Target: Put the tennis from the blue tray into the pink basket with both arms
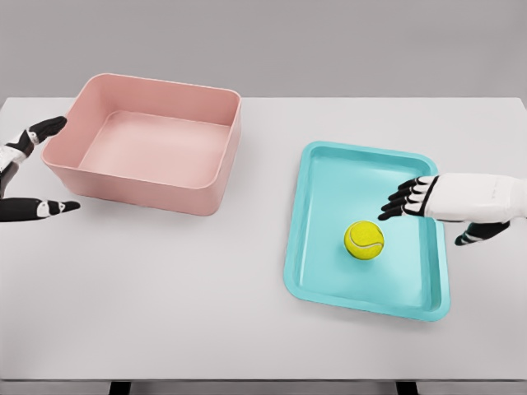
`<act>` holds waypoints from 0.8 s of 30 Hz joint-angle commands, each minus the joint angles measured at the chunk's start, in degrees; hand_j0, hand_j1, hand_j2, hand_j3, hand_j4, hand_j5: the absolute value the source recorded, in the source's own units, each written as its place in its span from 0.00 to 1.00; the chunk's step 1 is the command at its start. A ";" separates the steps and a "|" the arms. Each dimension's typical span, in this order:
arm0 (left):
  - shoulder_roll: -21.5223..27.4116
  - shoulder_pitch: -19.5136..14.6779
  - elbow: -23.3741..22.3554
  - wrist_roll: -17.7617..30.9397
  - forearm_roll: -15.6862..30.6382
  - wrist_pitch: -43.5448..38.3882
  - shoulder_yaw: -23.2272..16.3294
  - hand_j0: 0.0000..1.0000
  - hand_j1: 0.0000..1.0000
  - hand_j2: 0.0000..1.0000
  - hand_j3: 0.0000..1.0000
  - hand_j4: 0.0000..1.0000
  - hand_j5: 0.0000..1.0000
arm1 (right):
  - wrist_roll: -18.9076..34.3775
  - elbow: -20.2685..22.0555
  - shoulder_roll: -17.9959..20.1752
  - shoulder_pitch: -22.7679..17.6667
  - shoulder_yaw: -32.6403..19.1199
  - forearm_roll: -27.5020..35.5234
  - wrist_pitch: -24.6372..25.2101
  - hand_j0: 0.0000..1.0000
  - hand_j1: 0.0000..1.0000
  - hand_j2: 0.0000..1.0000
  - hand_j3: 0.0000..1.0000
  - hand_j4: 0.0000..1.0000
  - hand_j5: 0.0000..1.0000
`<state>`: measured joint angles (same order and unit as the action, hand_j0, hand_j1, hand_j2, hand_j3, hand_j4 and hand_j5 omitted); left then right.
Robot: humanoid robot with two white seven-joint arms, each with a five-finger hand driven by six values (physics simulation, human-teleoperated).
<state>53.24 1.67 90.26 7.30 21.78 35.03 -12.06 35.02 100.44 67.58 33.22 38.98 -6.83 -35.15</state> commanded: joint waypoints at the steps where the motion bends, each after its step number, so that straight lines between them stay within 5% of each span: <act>1: 4.23 0.00 2.81 0.00 6.69 -0.03 -4.98 1.00 1.00 1.00 1.00 1.00 1.00 | -0.02 0.02 -1.75 0.09 0.31 0.33 0.15 1.00 1.00 1.00 1.00 1.00 1.00; 3: 6.08 0.00 3.17 0.00 10.38 -0.03 -8.76 1.00 1.00 1.00 1.00 1.00 1.00 | -0.02 -0.07 -2.71 0.44 0.31 0.33 0.15 1.00 1.00 1.00 1.00 1.00 1.00; 8: 11.35 0.00 3.17 0.09 10.47 -0.03 -19.22 1.00 1.00 1.00 1.00 1.00 1.00 | -0.02 0.02 -5.18 0.97 2.07 0.24 0.15 1.00 1.00 1.00 1.00 1.00 1.00; 14: 13.55 0.18 2.47 0.44 8.80 -0.03 -23.18 1.00 1.00 1.00 1.00 1.00 1.00 | -0.02 -0.16 -6.32 1.58 4.18 -0.81 0.15 1.00 1.00 1.00 1.00 1.00 1.00; 24: 13.47 0.18 1.67 0.17 10.56 -0.03 -23.18 1.00 1.00 1.00 1.00 1.00 1.00 | -0.02 -6.14 -10.01 1.67 5.76 -4.68 0.15 1.00 1.00 1.00 1.00 1.00 1.00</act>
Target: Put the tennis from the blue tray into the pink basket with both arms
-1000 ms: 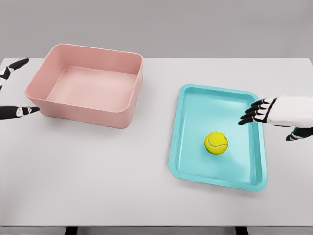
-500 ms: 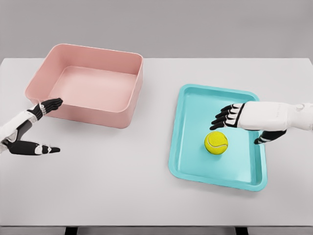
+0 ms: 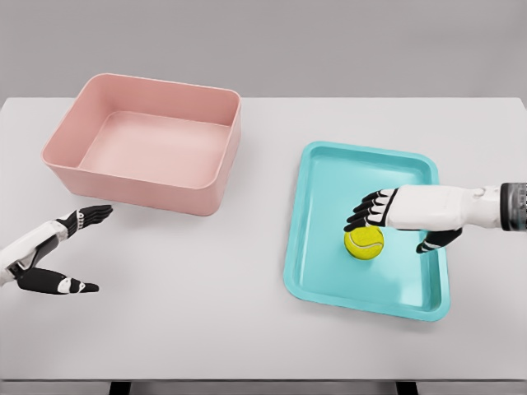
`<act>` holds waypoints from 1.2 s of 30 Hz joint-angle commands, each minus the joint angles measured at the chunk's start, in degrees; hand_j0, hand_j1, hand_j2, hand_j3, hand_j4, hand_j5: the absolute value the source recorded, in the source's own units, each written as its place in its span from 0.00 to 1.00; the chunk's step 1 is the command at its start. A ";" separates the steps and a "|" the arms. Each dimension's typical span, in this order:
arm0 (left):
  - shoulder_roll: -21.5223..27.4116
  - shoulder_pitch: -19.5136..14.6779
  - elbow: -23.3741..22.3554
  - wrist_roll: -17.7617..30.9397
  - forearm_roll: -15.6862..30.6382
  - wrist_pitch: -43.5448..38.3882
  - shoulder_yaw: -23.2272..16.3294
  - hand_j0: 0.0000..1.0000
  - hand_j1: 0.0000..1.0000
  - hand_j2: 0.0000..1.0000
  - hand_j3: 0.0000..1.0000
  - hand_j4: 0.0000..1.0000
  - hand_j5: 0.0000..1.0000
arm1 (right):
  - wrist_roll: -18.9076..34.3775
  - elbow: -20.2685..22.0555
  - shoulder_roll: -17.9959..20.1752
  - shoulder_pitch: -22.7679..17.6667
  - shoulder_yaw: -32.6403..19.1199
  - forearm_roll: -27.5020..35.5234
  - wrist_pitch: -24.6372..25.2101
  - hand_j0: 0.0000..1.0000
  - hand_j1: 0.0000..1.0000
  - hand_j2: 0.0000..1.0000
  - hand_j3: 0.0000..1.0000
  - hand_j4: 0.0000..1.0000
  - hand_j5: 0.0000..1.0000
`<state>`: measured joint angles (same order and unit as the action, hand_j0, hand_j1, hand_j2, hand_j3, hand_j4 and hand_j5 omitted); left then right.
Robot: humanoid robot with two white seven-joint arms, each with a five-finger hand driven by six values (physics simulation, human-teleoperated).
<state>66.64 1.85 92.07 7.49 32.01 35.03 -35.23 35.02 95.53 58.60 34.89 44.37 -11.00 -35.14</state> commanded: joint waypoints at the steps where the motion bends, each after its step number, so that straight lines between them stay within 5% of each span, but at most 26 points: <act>1: 0.07 0.00 -0.23 -0.02 0.33 -0.03 -0.01 1.00 1.00 1.00 1.00 1.00 1.00 | -0.02 -1.66 -1.38 0.09 0.81 -1.21 0.14 1.00 1.00 1.00 1.00 1.00 1.00; 36: -5.03 0.00 -3.04 -1.95 -0.37 -0.03 2.01 1.00 1.00 1.00 1.00 1.00 1.00 | -0.02 -5.62 -6.48 1.14 3.09 -2.89 0.14 1.00 1.00 1.00 1.00 1.00 1.00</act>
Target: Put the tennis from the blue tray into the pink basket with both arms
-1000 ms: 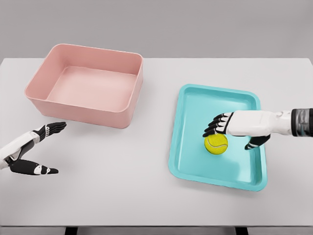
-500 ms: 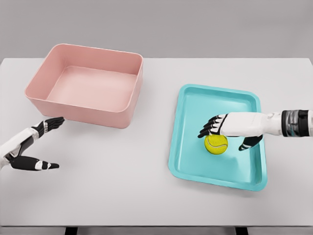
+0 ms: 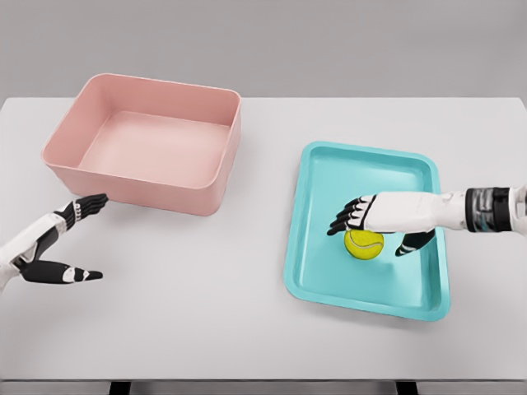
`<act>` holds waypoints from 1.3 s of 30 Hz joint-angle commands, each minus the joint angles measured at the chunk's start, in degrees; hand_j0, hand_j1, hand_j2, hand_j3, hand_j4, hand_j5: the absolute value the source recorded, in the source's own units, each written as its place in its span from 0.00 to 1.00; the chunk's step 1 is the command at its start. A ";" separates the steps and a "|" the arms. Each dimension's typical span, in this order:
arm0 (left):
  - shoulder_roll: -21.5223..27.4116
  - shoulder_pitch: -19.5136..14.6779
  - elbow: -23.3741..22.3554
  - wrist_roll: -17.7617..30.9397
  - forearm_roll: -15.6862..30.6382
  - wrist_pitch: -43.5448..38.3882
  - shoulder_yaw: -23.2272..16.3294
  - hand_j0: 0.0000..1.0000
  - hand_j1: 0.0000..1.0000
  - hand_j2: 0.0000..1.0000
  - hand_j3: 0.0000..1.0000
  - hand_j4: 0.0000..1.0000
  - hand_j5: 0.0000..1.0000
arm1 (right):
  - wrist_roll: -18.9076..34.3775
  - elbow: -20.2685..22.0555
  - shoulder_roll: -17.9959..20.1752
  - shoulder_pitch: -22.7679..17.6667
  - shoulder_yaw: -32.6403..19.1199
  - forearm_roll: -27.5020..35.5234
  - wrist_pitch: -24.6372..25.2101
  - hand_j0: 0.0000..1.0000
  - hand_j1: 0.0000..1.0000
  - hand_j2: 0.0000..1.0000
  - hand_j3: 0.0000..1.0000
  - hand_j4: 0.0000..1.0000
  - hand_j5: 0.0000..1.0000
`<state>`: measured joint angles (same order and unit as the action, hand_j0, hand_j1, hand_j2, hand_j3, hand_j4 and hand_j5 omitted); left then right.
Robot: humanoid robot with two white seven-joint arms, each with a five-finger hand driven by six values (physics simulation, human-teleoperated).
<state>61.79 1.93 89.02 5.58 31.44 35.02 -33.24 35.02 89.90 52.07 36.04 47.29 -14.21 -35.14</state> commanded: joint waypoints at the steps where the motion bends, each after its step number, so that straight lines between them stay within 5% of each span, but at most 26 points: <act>1: -0.18 0.00 -0.07 0.04 0.20 -0.02 0.11 1.00 1.00 1.00 1.00 1.00 1.00 | -0.02 0.01 -0.13 0.00 0.17 0.32 0.14 1.00 1.00 1.00 1.00 1.00 1.00; 5: -0.18 0.00 -0.69 0.04 0.02 -0.02 0.28 1.00 1.00 1.00 1.00 1.00 1.00 | -0.02 0.01 -0.39 0.00 0.35 -0.38 0.14 0.94 0.94 0.94 0.94 0.94 0.94; 10: -0.27 0.00 -0.69 0.04 0.02 -0.02 0.28 1.00 1.00 1.00 1.00 1.00 1.00 | -0.02 0.10 -0.39 0.00 0.44 -0.38 0.14 0.58 0.58 0.58 0.58 0.58 0.58; 19: -0.27 0.00 -0.69 0.04 -0.06 -0.02 0.28 1.00 1.00 1.00 1.00 1.00 1.00 | -0.02 0.01 -0.48 0.00 -0.09 0.06 0.14 0.43 0.43 0.43 0.43 0.43 0.43; 25: -0.27 -0.09 -0.69 0.13 -0.06 -0.02 0.28 1.00 1.00 1.00 1.00 1.00 1.00 | -0.02 -0.08 -0.92 1.58 -4.31 0.76 0.14 0.43 0.43 0.43 0.43 0.43 0.43; 36: -0.27 -0.09 -0.51 0.05 -0.06 -0.02 0.28 1.00 1.00 1.00 1.00 1.00 1.00 | -0.02 6.16 -16.38 2.20 -4.57 0.59 0.14 0.44 0.44 0.44 0.44 0.44 0.44; 39: -0.27 -0.09 -0.51 0.13 -0.06 -0.02 0.28 1.00 1.00 1.00 1.00 1.00 1.00 | -0.02 6.16 -21.92 5.53 1.49 0.59 1.92 0.44 0.44 0.44 0.44 0.44 0.44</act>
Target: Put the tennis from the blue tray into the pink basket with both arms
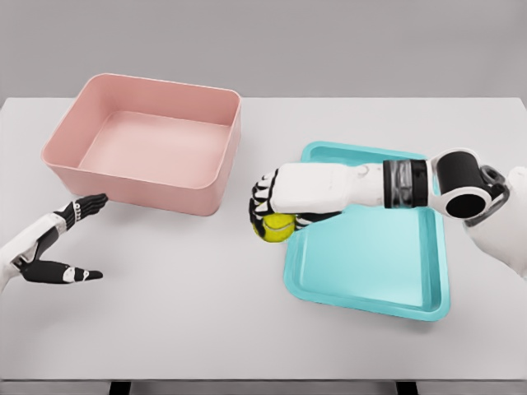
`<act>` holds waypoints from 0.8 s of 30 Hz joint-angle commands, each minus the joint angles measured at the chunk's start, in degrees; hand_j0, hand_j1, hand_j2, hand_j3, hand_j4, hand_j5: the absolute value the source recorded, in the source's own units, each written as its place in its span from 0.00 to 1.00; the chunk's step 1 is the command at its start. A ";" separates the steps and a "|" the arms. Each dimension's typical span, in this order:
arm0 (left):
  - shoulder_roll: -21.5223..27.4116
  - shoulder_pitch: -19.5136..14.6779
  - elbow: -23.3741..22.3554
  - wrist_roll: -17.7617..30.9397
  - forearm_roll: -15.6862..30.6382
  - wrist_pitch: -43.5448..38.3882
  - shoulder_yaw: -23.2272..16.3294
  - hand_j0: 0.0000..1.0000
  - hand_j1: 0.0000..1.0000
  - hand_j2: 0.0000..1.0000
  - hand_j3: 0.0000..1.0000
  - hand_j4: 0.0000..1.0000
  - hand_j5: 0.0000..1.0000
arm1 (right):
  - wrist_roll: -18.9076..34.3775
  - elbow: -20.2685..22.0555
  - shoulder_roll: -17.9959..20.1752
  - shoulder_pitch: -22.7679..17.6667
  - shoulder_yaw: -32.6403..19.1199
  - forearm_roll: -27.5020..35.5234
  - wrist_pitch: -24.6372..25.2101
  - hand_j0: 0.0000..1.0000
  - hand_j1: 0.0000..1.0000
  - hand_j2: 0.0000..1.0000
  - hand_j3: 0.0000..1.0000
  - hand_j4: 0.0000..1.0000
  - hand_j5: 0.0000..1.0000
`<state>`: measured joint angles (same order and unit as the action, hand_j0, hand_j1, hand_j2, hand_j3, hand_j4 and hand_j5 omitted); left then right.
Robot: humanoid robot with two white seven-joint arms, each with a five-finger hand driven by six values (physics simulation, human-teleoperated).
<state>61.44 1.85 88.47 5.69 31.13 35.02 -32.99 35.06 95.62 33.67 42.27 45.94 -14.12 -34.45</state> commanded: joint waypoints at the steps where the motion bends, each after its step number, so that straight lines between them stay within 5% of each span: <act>1: 0.08 0.08 0.04 0.02 0.25 -0.02 0.03 1.00 1.00 1.00 1.00 1.00 1.00 | -0.06 0.44 -5.45 0.18 3.62 0.49 2.19 0.44 0.44 0.44 0.44 0.44 0.44; 5: 0.08 0.00 0.04 0.02 0.25 -0.02 0.03 1.00 1.00 1.00 1.00 1.00 1.00 | -0.06 0.18 -10.20 2.11 8.99 0.32 5.79 0.44 0.44 0.44 0.44 0.44 0.44; 20: 0.08 0.09 0.04 0.02 0.25 -0.02 -0.05 1.00 1.00 1.00 1.00 1.00 1.00 | -0.06 -4.83 -12.31 2.55 10.13 -0.47 5.70 0.48 0.48 0.48 0.48 0.48 0.48; 22: 0.08 0.09 0.04 0.02 0.25 -0.02 0.03 1.00 1.00 1.00 1.00 1.00 1.00 | -0.06 -4.57 -12.22 2.55 10.13 -0.47 5.70 0.59 0.59 0.59 0.59 0.59 0.59; 24: 0.00 0.09 0.04 0.02 0.16 -0.02 0.03 1.00 1.00 1.00 1.00 1.00 1.00 | -0.06 -4.65 -12.14 2.64 10.13 -0.47 5.79 0.88 0.88 0.88 0.88 0.88 0.88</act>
<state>61.43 1.93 88.48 5.72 31.08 35.02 -33.01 35.03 91.06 21.47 44.91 56.08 -14.93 -28.83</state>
